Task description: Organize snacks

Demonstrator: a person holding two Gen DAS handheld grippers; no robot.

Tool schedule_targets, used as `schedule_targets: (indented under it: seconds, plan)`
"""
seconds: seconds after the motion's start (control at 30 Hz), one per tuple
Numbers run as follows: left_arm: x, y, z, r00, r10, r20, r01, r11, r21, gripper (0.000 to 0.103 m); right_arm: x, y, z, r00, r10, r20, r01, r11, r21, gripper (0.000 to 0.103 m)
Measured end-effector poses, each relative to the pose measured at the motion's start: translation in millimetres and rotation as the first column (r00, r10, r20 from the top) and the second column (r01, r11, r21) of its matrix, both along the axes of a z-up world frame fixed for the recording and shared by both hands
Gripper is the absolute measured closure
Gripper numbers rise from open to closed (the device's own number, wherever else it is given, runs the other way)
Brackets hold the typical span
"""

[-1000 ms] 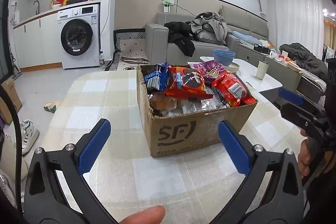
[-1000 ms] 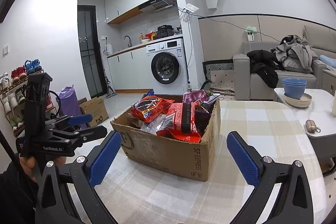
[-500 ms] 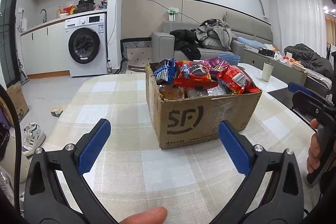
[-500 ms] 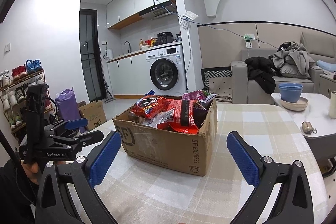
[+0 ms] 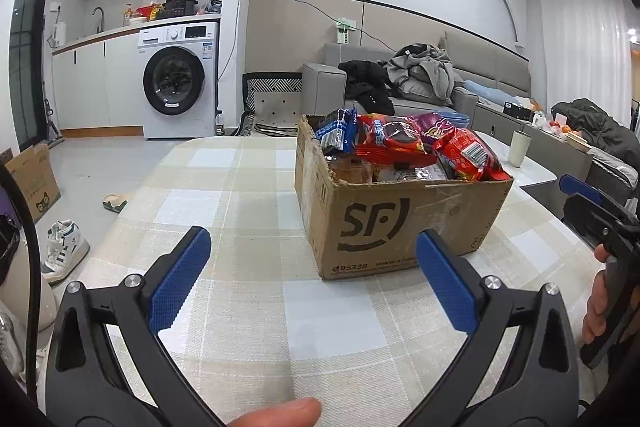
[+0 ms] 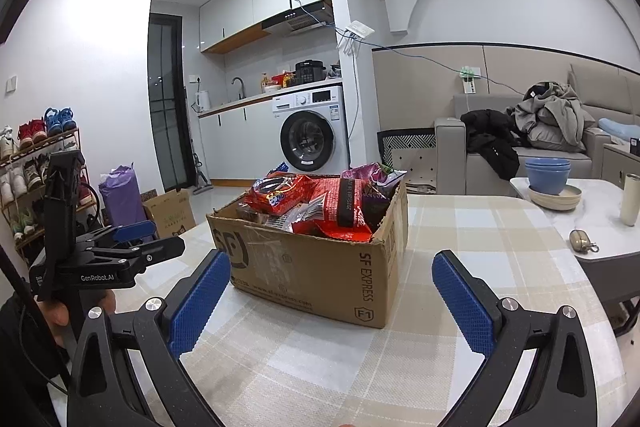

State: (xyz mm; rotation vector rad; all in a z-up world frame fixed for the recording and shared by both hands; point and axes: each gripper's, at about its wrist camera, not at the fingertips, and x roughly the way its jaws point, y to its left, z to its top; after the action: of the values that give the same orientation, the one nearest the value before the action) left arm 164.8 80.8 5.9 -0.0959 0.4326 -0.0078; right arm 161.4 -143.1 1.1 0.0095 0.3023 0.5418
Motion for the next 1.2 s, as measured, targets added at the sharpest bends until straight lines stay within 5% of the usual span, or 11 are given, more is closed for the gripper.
schedule_targets:
  seconds: [1.2]
  plan:
    - [-1.2, -1.2, -1.2, 1.0, 0.01, -0.009, -0.009, 1.0, 0.005, 0.001, -1.5, 0.2, -1.7, 1.0, -0.014, 0.0, 0.014, 1.0, -0.007, 0.0]
